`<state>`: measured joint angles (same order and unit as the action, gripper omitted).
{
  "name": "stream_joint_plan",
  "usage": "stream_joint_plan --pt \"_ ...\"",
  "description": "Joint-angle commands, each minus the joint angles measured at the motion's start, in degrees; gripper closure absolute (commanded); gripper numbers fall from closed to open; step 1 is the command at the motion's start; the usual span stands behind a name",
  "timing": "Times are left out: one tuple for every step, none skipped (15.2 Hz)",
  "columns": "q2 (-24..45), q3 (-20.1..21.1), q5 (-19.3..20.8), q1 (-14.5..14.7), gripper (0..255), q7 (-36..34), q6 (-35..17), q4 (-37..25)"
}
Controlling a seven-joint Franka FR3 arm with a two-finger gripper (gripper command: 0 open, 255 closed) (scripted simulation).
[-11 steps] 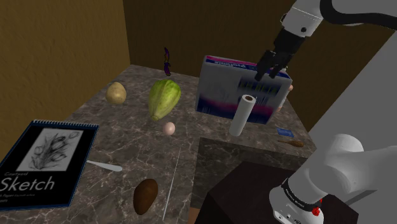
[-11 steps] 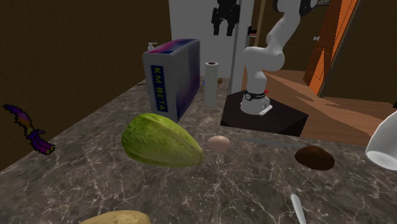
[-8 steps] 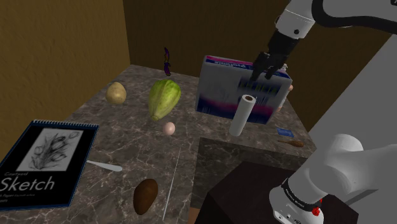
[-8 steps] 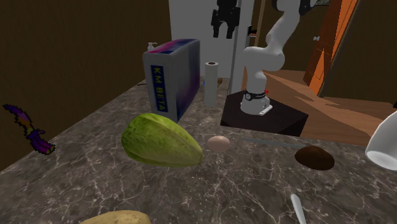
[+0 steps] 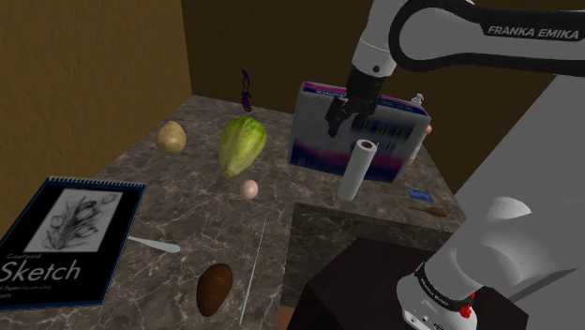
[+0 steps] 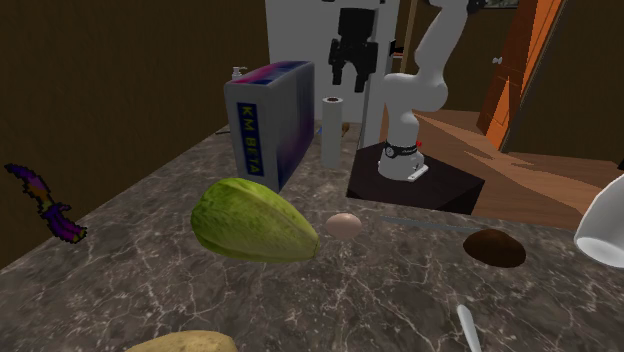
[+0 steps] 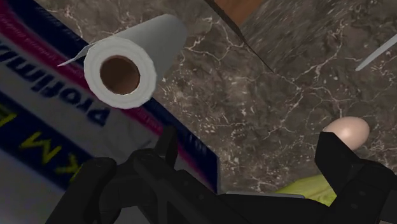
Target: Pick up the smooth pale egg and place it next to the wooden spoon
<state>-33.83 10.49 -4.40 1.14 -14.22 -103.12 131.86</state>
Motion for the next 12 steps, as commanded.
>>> stream_joint_plan --pt "3.68 2.28 0.13 0.24 0 -2.24 -2.33 -0.79" --pt "5.58 3.3 0.36 0.28 0 -3.25 -3.32 -1.35" --pt "7.52 4.29 0.67 0.31 0 -4.3 -4.28 -1.97" --pt "9.51 5.28 1.05 0.34 0 -5.37 -5.19 -2.67" --pt "11.55 6.25 1.51 0.34 0 -6.48 -6.06 -3.43" --pt "13.63 7.22 2.06 0.34 0 -7.61 -6.88 -4.27" --pt "15.76 8.14 2.7 0.35 0 -8.79 -7.65 -5.17" --pt "17.93 9.04 3.42 0.37 0 -10.0 -8.37 -6.14" --pt "20.14 9.9 4.24 0.41 0 -11.24 -9.02 -7.18" --pt "22.4 10.74 5.14 0.45 0 -12.52 -9.61 -8.29" --pt "24.7 11.52 6.14 0.53 0 -13.82 -10.12 -9.48" --pt "27.05 12.25 7.21 0.66 0 -15.16 -10.57 -10.73"
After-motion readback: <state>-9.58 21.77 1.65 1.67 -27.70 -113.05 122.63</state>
